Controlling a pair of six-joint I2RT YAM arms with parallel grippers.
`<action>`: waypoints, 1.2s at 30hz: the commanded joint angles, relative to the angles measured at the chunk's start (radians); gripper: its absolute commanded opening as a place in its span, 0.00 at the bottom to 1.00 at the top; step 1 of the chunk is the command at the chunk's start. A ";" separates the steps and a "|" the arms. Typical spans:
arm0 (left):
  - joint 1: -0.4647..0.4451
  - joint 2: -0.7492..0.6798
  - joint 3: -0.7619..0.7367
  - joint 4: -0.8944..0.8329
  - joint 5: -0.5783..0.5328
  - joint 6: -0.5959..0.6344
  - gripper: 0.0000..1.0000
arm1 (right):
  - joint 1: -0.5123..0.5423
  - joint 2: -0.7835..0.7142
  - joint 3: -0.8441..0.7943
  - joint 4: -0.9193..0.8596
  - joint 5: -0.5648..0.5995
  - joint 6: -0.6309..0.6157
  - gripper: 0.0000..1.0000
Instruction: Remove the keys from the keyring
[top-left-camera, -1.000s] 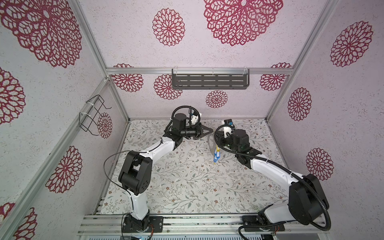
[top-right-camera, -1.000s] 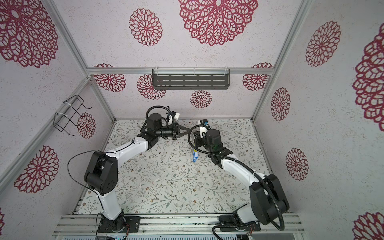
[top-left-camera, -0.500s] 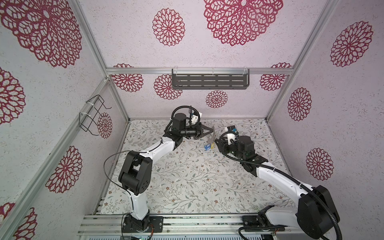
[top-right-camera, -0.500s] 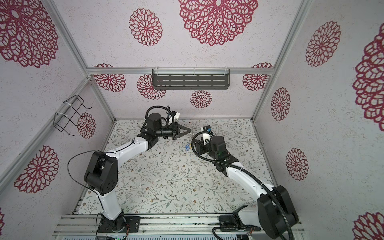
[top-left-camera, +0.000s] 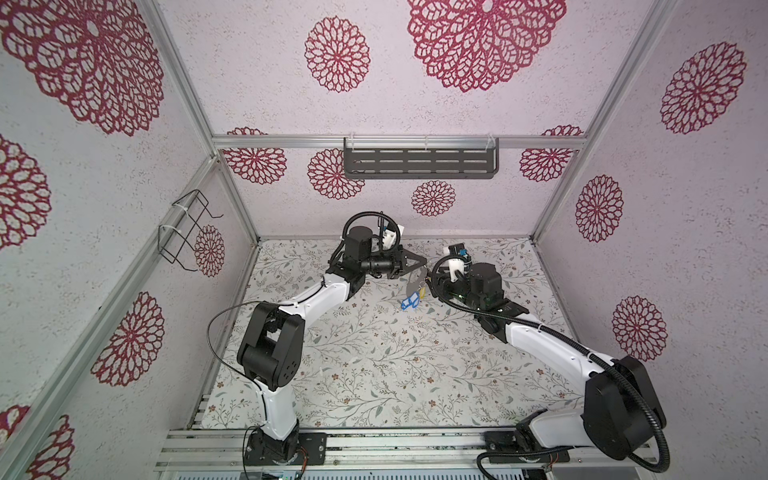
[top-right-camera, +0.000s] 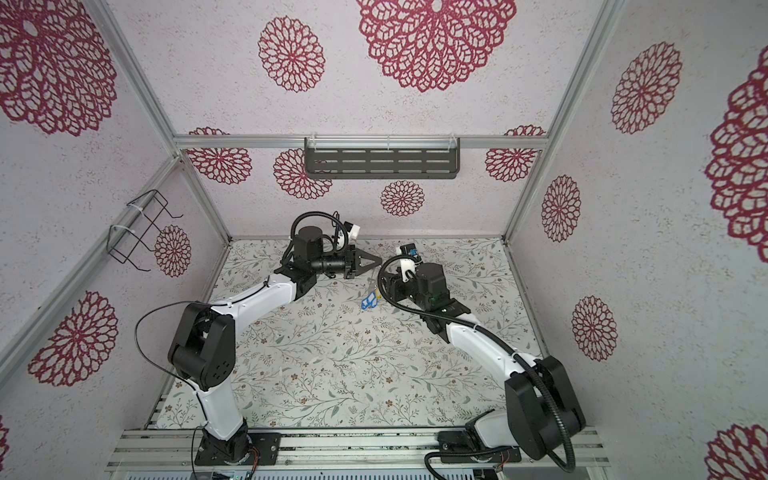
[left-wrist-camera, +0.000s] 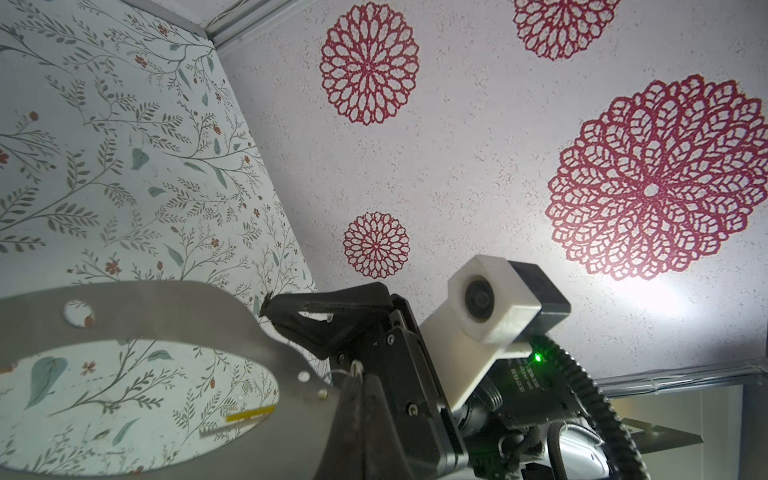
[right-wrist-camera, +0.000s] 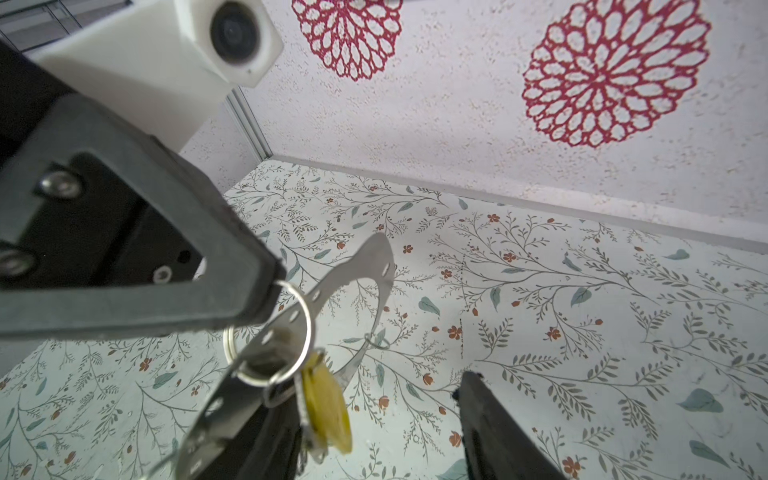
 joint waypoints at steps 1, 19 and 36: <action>-0.004 -0.007 0.022 0.028 0.025 0.006 0.00 | 0.000 0.025 0.068 0.055 -0.010 -0.030 0.62; 0.013 -0.009 0.036 -0.075 0.027 0.074 0.00 | -0.001 -0.027 0.061 -0.015 0.117 -0.064 0.10; -0.023 -0.075 0.057 -0.423 -0.194 0.428 0.00 | -0.009 -0.094 0.162 -0.409 0.066 -0.109 0.00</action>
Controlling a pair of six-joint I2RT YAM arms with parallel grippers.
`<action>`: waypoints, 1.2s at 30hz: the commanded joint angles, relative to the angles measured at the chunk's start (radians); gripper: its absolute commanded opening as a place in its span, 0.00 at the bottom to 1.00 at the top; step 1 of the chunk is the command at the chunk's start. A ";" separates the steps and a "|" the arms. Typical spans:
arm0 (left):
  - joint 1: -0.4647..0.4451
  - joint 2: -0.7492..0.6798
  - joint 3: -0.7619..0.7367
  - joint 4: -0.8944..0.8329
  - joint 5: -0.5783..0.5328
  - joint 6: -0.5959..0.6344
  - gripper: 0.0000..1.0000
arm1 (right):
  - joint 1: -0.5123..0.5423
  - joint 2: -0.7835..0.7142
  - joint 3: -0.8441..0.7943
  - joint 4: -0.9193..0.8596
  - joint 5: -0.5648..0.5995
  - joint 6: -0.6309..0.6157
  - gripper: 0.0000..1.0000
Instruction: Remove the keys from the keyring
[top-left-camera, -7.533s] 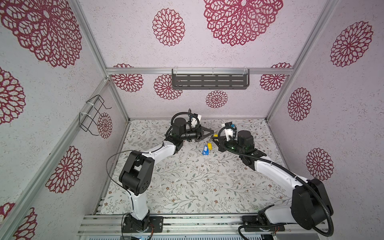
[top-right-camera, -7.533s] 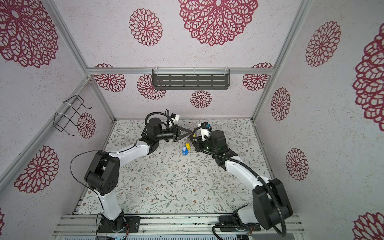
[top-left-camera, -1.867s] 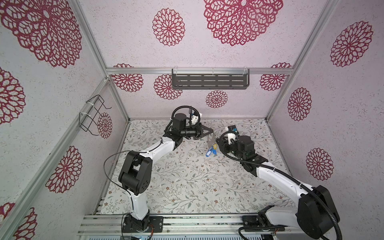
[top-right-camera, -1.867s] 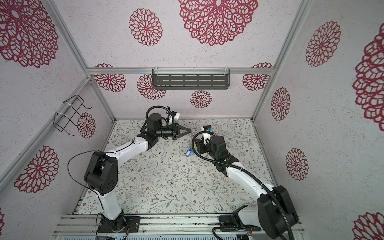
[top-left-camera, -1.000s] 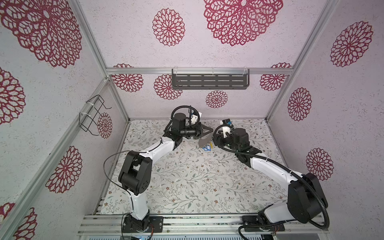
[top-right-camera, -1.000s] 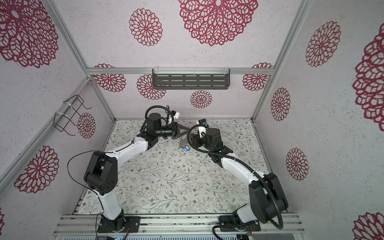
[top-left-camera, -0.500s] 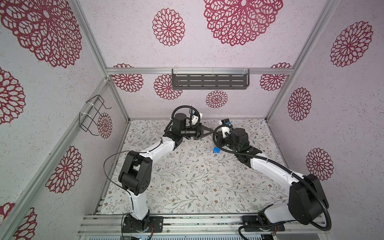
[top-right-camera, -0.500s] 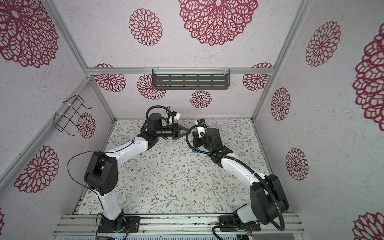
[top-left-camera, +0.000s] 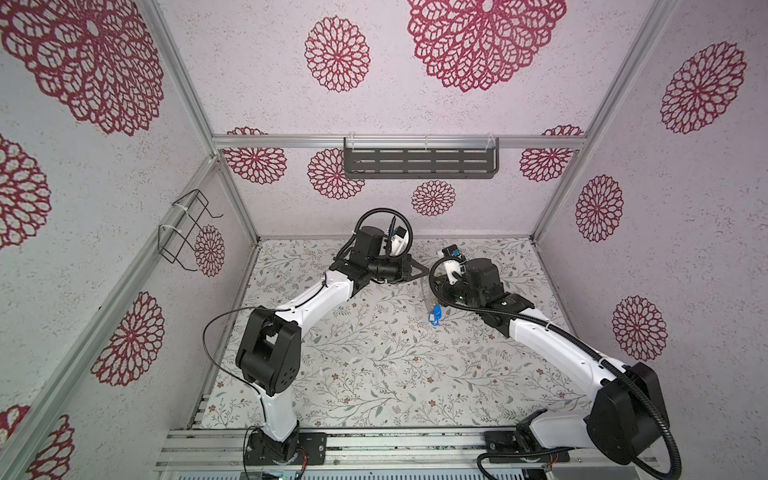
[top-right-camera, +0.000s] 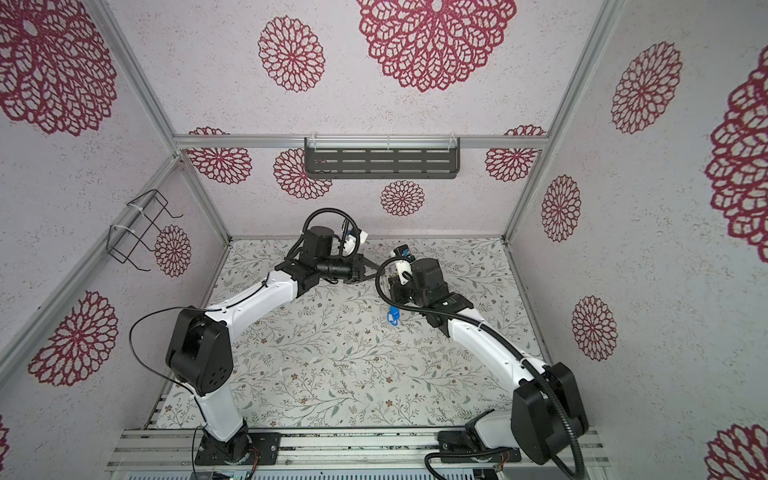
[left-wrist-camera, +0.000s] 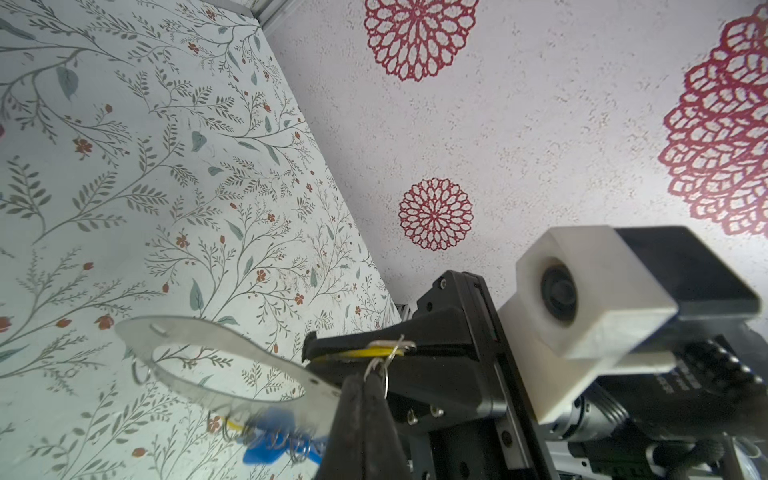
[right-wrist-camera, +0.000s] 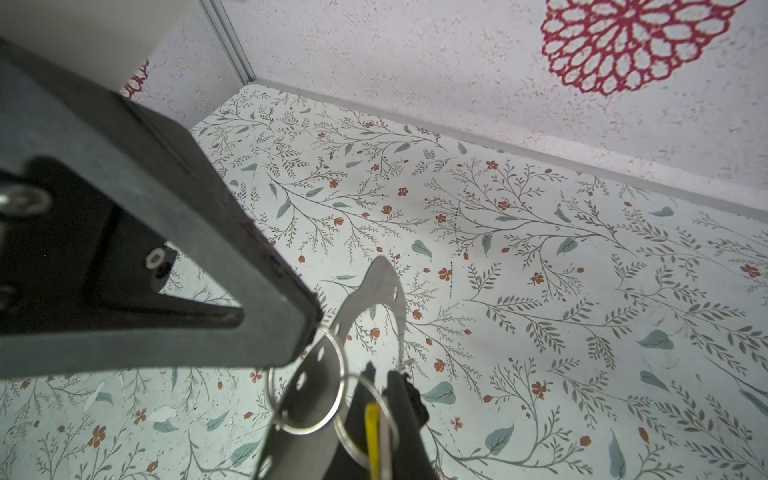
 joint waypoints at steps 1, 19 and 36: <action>0.019 -0.034 -0.024 -0.013 -0.055 0.067 0.00 | -0.024 -0.056 0.053 -0.053 0.038 -0.023 0.00; 0.049 -0.091 -0.092 0.127 -0.045 0.148 0.00 | -0.028 -0.038 0.139 -0.227 -0.163 -0.042 0.00; 0.026 -0.080 -0.089 0.165 -0.012 0.102 0.00 | -0.028 0.005 0.205 -0.247 -0.219 -0.034 0.00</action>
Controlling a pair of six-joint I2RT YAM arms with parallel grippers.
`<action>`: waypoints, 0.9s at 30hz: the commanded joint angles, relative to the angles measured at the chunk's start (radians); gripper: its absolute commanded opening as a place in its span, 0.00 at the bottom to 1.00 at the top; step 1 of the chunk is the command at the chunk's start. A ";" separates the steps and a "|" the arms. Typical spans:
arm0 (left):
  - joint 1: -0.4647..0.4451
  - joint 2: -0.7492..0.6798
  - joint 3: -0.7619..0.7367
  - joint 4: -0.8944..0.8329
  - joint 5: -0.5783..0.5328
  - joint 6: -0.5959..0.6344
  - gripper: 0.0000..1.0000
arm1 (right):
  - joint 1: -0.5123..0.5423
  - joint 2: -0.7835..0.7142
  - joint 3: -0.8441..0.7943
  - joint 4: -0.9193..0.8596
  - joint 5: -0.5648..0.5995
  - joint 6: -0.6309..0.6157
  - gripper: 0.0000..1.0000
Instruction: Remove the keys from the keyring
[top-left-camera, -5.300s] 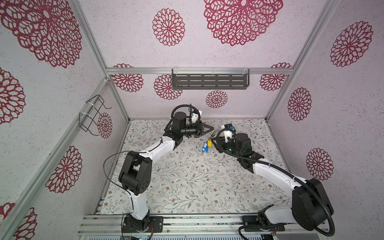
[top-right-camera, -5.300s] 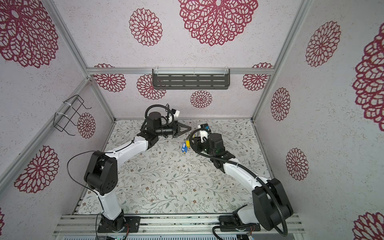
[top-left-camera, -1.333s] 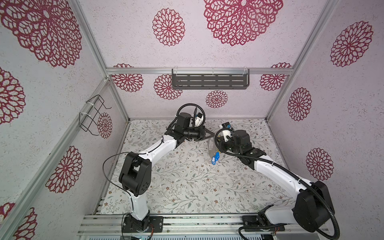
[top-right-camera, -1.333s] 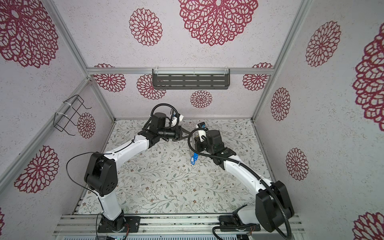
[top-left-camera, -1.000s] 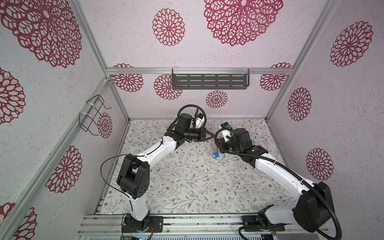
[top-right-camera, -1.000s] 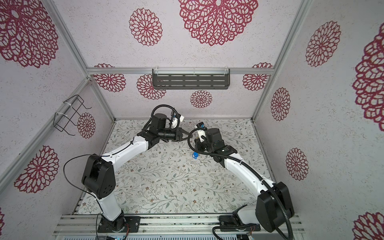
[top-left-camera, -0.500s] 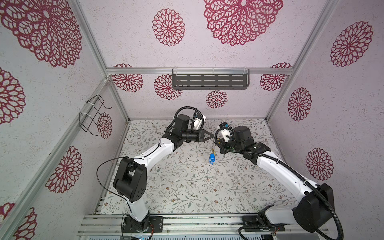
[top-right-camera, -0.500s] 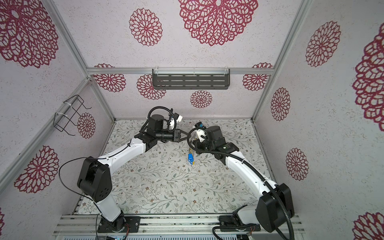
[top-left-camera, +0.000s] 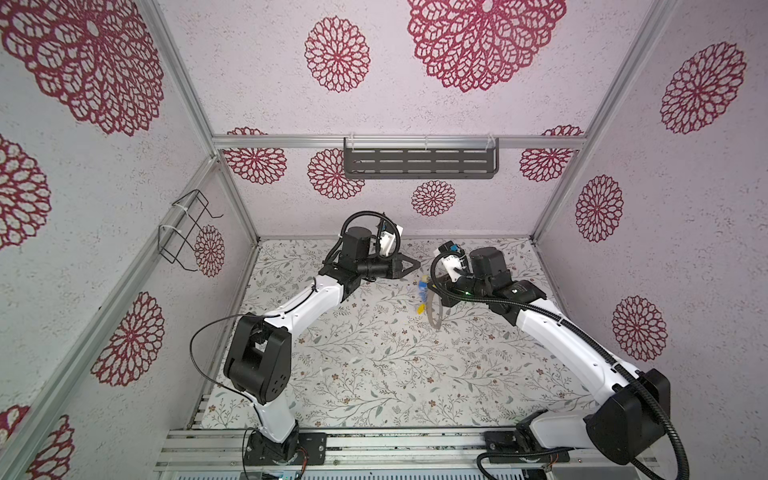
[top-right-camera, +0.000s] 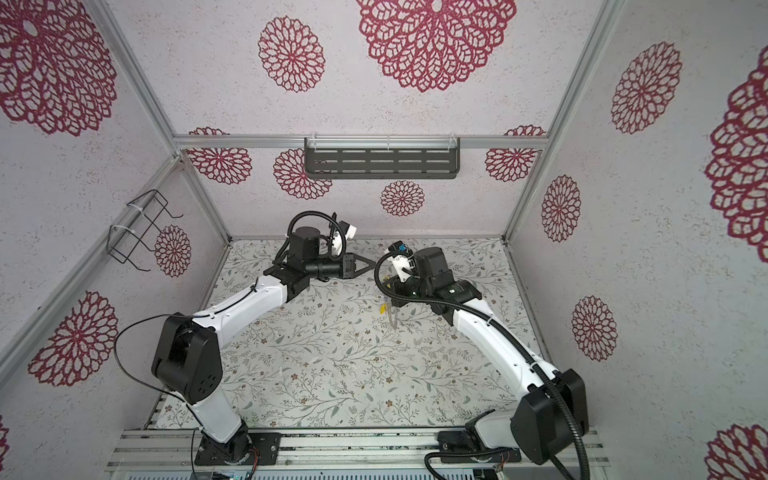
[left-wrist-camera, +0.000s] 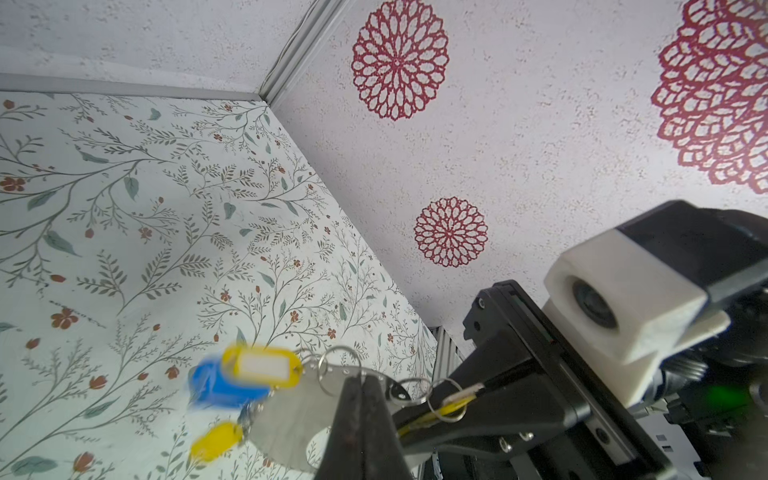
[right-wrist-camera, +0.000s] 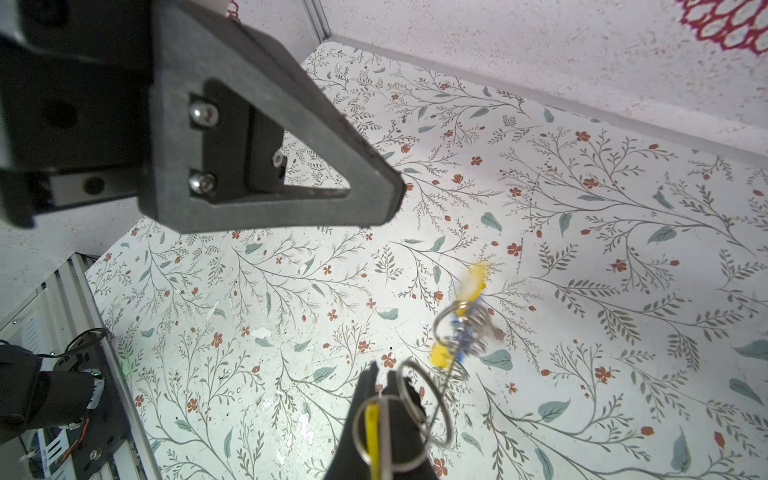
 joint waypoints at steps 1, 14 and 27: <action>-0.003 -0.011 0.006 0.022 0.000 -0.006 0.00 | -0.005 0.005 0.035 0.026 0.023 -0.002 0.00; 0.117 -0.105 -0.044 -0.151 -0.200 0.073 0.07 | -0.005 0.108 0.133 0.001 -0.050 -0.011 0.00; 0.326 -0.277 -0.238 -0.271 -0.396 0.050 0.17 | 0.077 0.527 0.584 -0.225 -0.245 -0.057 0.00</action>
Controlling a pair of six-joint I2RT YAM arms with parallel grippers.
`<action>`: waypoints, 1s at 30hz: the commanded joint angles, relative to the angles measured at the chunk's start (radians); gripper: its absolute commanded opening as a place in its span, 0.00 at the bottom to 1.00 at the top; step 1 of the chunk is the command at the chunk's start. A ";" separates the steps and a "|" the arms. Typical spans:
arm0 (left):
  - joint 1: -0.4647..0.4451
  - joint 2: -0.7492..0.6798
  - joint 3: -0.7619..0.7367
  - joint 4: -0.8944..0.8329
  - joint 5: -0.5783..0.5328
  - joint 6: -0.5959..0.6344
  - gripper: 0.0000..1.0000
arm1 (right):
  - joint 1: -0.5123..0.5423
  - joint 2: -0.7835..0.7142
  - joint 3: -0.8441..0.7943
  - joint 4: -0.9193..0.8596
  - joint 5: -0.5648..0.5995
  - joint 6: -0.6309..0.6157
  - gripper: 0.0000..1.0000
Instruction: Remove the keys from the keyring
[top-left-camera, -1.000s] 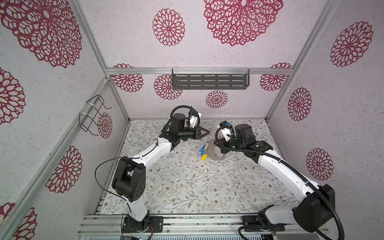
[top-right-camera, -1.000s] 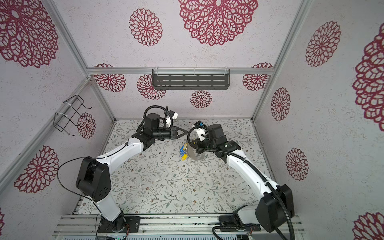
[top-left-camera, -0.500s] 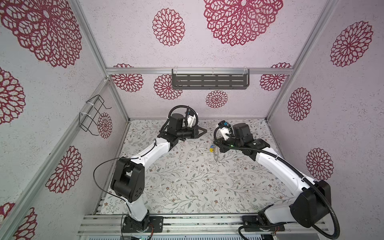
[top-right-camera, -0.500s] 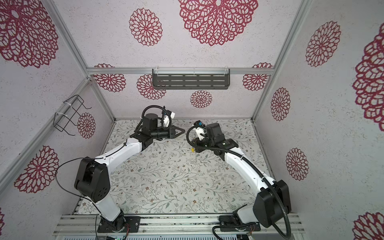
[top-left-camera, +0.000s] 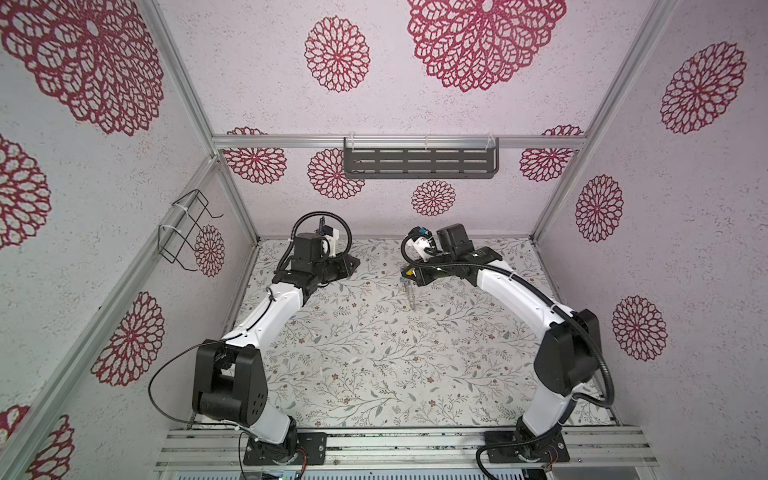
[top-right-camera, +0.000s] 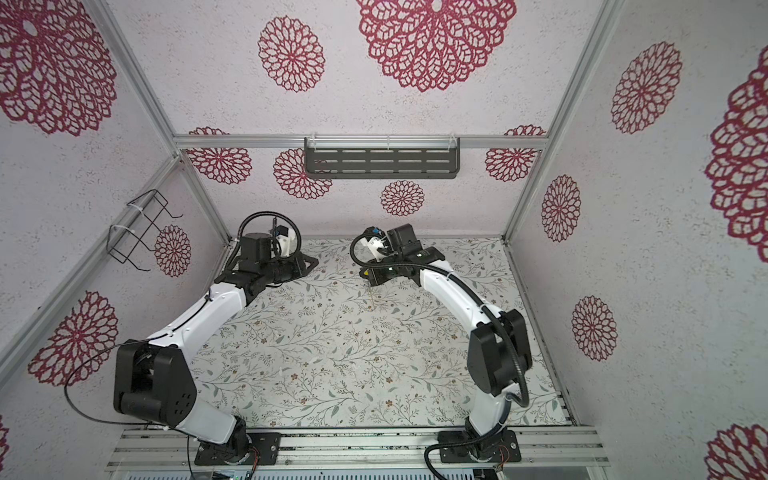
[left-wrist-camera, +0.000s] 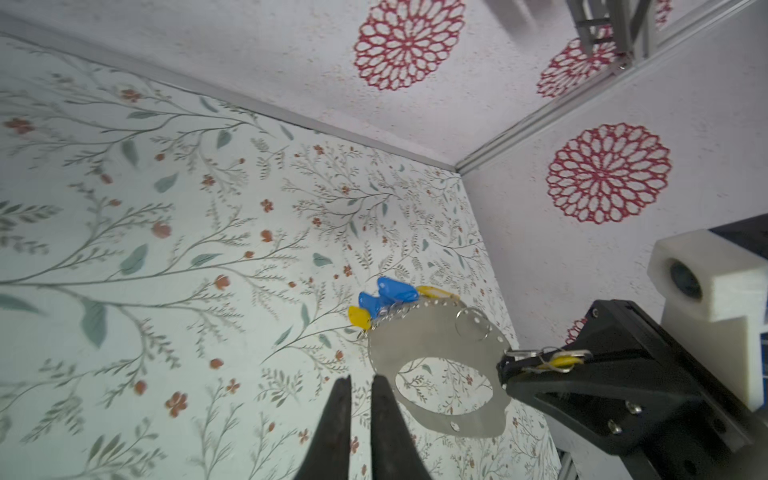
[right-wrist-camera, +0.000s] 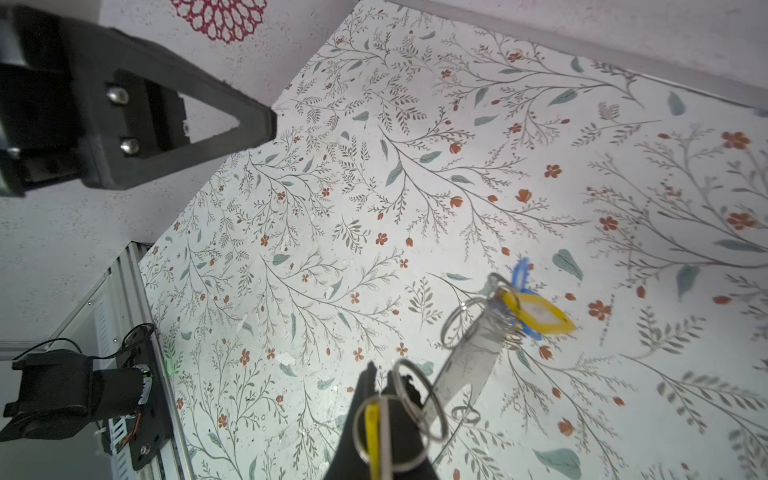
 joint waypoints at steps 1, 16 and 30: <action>0.039 -0.070 -0.053 -0.021 -0.080 -0.009 0.18 | 0.049 0.080 0.164 -0.100 -0.069 -0.046 0.00; 0.184 -0.111 -0.152 0.012 -0.071 -0.078 0.22 | 0.202 -0.003 -0.164 -0.172 0.095 -0.144 0.00; -0.089 0.055 -0.090 0.007 0.135 0.119 0.21 | 0.106 -0.205 -0.536 0.190 0.271 -0.082 0.00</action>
